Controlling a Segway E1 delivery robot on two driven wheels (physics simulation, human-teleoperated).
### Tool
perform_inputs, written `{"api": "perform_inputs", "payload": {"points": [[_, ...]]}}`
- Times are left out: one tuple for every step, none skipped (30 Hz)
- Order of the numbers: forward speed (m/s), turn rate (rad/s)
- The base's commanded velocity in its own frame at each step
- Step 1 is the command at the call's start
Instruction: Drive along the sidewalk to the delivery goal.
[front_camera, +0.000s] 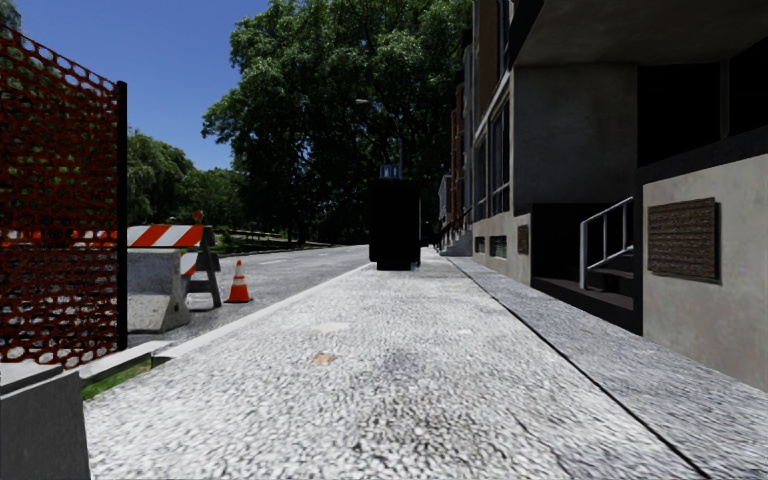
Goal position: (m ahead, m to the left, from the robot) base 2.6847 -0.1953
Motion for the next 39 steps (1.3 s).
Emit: {"api": "perform_inputs", "payload": {"points": [[2.00,0.00],[2.00,0.00],[1.97,0.00],[1.90,0.06],[1.90,0.06],[1.77,0.07],[1.63,0.08],[1.53,0.11],[1.53,0.11],[1.45,0.13],[1.40,0.15],[1.37,0.17],[1.37,0.17],[1.34,0.18],[1.34,0.18],[1.33,0.18],[1.33,0.18],[1.33,0.18],[1.32,0.18],[1.32,0.18],[1.32,0.18],[1.32,0.18],[1.32,0.18],[1.31,0.18],[1.29,0.18],[1.29,0.18],[1.26,0.18],[1.19,0.18],[1.04,0.11],[1.04,0.11],[0.94,0.06],[0.91,0.09],[0.90,0.10],[0.90,0.10],[0.89,0.10],[0.89,0.10],[0.88,0.10],[0.88,0.10],[0.88,0.10]]}}
